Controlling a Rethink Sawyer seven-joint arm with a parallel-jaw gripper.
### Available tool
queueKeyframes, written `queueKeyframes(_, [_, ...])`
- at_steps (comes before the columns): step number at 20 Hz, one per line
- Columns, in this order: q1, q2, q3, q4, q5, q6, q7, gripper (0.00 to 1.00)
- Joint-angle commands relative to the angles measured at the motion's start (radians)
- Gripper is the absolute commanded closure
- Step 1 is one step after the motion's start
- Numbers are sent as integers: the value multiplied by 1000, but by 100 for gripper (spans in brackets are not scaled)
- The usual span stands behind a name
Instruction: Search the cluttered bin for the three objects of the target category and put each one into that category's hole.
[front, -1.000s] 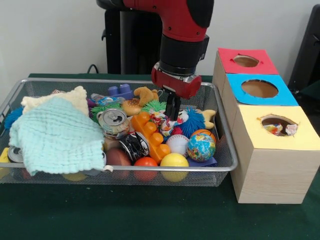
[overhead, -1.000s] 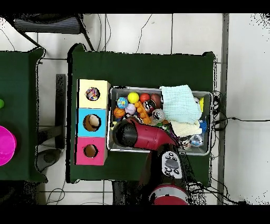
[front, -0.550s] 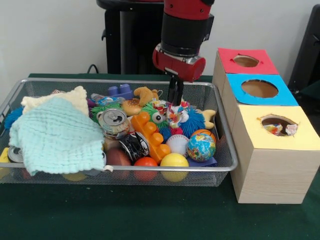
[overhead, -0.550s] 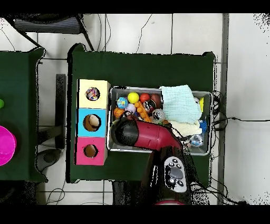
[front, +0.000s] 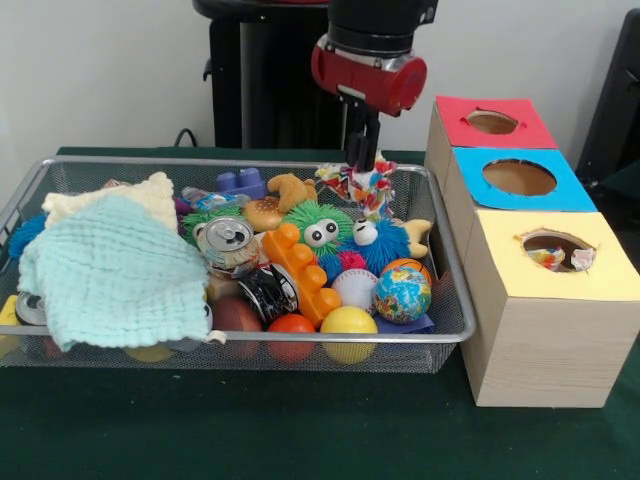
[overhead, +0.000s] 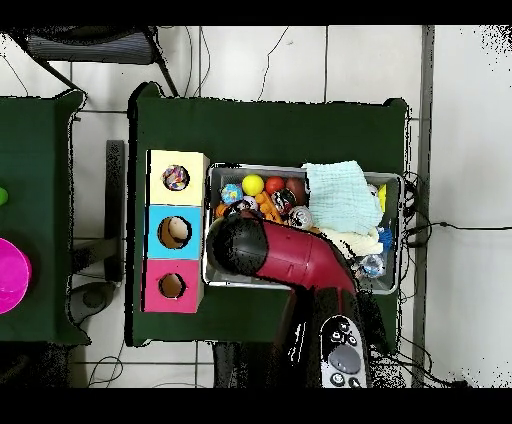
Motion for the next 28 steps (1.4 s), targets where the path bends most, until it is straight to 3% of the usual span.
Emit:
queueKeyframes(1, [23,-7,80,-56,79,23,155,100])
queueKeyframes(9, [107,25,53,-174,147,25,210,100])
queueKeyframes(16, [175,120,2,-364,180,115,230,100])
queueKeyframes(22, [186,156,10,-394,219,111,220,100])
queueKeyframes(28, [211,200,5,-364,245,129,224,100])
